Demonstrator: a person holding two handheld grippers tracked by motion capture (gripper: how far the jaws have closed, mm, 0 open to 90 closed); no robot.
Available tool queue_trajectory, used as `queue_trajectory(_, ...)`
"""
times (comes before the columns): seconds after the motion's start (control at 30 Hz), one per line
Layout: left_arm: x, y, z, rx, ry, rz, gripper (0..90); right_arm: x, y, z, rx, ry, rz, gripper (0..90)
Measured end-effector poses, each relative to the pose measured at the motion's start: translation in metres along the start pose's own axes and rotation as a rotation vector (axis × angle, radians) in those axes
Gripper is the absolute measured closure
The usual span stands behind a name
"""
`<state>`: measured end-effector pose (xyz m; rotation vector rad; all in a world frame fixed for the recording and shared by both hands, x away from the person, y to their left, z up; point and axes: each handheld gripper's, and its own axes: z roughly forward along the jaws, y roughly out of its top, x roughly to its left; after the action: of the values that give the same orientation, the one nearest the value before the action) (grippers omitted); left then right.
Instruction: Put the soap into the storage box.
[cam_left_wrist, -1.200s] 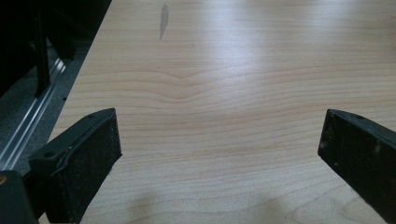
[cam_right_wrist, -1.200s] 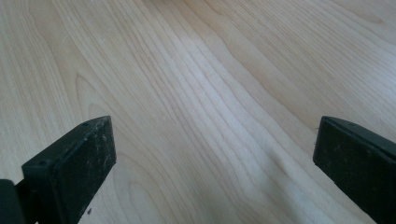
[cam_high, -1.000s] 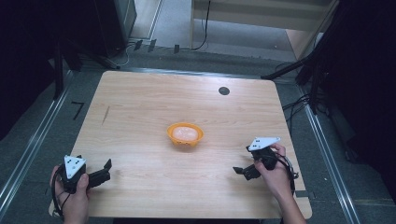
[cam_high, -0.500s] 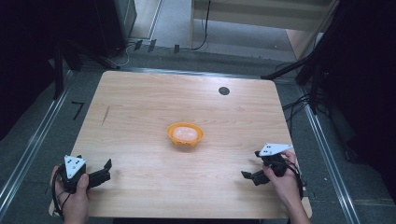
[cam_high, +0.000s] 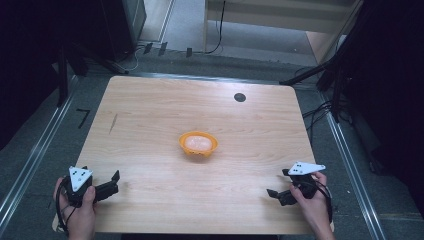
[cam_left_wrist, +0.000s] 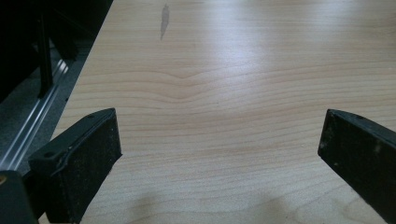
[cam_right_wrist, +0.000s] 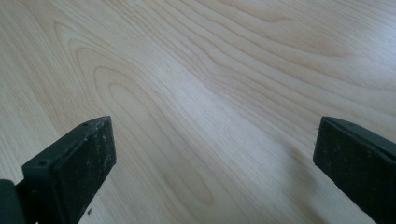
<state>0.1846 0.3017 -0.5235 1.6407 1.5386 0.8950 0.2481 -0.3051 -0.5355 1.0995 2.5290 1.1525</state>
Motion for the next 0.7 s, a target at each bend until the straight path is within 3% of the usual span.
queue_trajectory(0.5,0.000,0.000,0.000,-0.001,0.000,-0.001,0.0,-0.012,-0.041,-0.025,-0.070,-0.102,0.081,0.0)
queue_trajectory(0.7,0.000,0.000,0.000,0.001,-0.004,-0.003,0.0,-0.014,-0.056,-0.037,-0.125,-0.167,0.105,0.0)
